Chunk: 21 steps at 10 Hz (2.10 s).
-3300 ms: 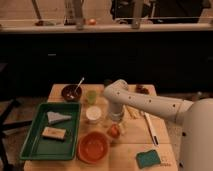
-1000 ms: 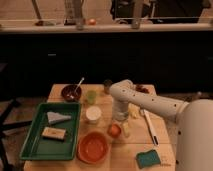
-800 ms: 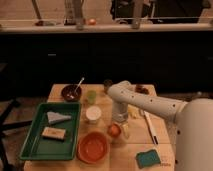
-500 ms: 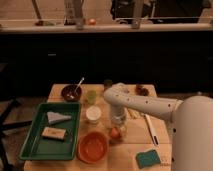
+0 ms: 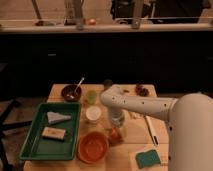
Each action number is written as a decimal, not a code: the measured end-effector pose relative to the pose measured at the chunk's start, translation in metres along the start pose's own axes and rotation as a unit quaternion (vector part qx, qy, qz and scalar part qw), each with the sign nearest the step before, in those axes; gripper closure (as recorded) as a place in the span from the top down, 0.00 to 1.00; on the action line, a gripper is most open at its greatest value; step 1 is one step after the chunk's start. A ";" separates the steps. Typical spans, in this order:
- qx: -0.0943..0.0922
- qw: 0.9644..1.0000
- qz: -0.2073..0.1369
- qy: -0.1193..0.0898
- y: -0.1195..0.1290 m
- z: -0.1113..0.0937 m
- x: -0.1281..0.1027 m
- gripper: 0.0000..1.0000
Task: Place apple in red bowl
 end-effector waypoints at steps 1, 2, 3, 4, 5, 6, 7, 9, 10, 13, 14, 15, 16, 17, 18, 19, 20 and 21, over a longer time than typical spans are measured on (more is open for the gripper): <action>0.003 1.000 0.003 -0.001 -0.001 -0.004 0.002 0.00; 0.008 1.000 0.009 -0.003 -0.001 -0.011 0.007 0.00; 0.012 1.000 0.012 -0.005 -0.001 -0.016 0.010 0.00; 0.015 1.000 0.013 -0.006 -0.002 -0.021 0.011 0.00; 0.019 1.000 0.011 -0.006 -0.002 -0.028 0.011 0.00; 0.023 1.000 0.012 -0.006 -0.001 -0.032 0.011 0.00; 0.027 1.000 0.010 -0.005 0.002 -0.040 0.012 0.00; 0.034 0.999 -0.014 -0.003 0.014 -0.053 0.001 0.00; 0.037 0.999 -0.023 -0.003 0.018 -0.058 -0.003 0.00; 0.047 0.997 -0.056 -0.004 0.033 -0.074 -0.023 0.00; 0.048 0.997 -0.063 -0.007 0.037 -0.076 -0.030 0.00; 0.049 0.996 -0.072 -0.009 0.042 -0.077 -0.038 0.00; 0.048 0.996 -0.078 -0.009 0.044 -0.078 -0.043 0.00; 0.046 0.995 -0.086 -0.009 0.047 -0.077 -0.050 0.00; 0.044 0.995 -0.093 -0.007 0.050 -0.077 -0.055 0.00; 0.042 0.994 -0.098 -0.006 0.052 -0.076 -0.059 0.00; 0.040 0.994 -0.103 -0.004 0.054 -0.076 -0.063 0.00; 0.039 0.994 -0.106 -0.002 0.056 -0.075 -0.068 0.00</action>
